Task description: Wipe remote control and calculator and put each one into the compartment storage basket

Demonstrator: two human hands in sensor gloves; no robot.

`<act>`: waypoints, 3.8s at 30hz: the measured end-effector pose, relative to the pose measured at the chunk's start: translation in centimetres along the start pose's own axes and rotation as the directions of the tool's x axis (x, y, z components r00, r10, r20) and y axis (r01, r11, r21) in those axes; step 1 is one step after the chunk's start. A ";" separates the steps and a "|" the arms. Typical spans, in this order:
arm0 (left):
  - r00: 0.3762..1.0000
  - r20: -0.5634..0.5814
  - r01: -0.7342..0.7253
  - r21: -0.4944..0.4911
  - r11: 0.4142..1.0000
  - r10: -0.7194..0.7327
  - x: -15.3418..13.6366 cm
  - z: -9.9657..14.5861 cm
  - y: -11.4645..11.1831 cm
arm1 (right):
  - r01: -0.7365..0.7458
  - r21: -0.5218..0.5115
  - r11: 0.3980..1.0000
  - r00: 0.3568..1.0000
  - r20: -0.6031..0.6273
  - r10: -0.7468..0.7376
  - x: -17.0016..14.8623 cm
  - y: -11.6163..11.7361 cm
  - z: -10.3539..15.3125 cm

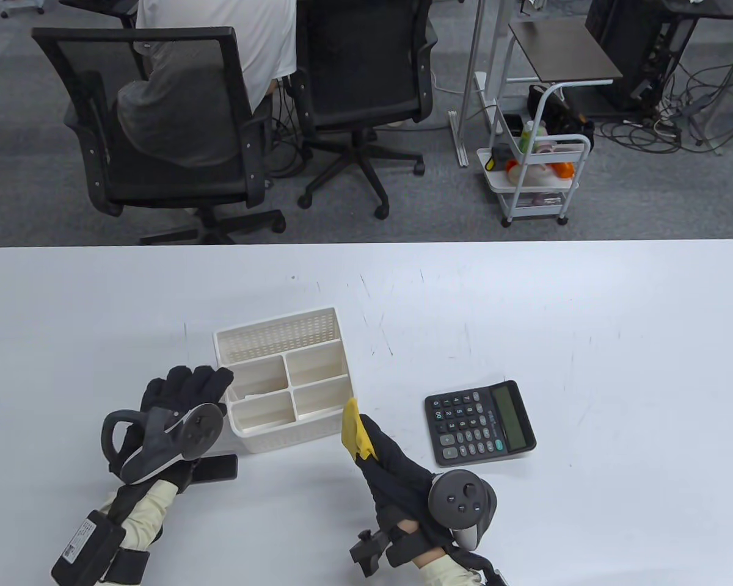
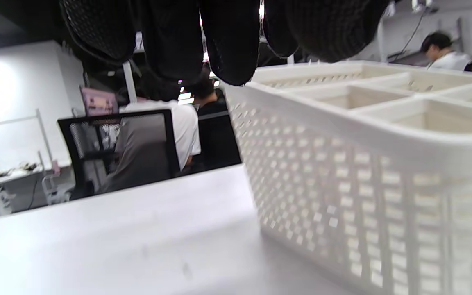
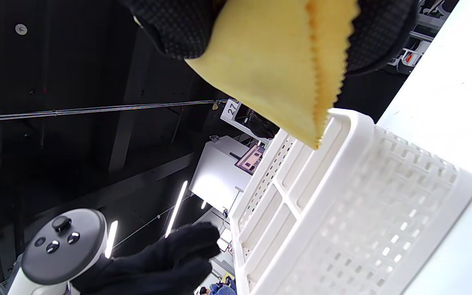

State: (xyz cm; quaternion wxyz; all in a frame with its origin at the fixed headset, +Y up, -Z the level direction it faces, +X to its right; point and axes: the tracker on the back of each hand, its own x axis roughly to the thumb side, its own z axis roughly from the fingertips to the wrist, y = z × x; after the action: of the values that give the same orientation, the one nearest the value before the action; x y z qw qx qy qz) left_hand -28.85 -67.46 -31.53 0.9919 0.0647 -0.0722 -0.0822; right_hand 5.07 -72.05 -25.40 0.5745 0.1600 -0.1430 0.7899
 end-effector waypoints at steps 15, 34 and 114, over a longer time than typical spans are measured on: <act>0.994 -0.020 0.087 -0.501 0.861 -0.111 -2.2 1.4 -6.8 | -0.013 0.031 0.999 1.000 -0.007 0.013 -0.2 0.4 -0.1; 0.989 0.002 0.123 -0.578 0.807 -0.150 -1.3 1.1 -8.2 | -0.011 0.023 1.000 1.000 -0.018 0.012 -0.4 0.3 -0.1; 0.959 0.173 -0.263 0.250 0.932 0.224 10.9 4.9 0.5 | -0.634 0.135 0.761 0.714 0.480 0.510 3.4 4.0 1.1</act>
State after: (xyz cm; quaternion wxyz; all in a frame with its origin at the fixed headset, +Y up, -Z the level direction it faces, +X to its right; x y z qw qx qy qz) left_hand -18.92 -69.44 -25.25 0.9686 0.1839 -0.1605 0.0479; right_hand 0.42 -70.77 -23.17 0.2242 0.3536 -0.1873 0.8886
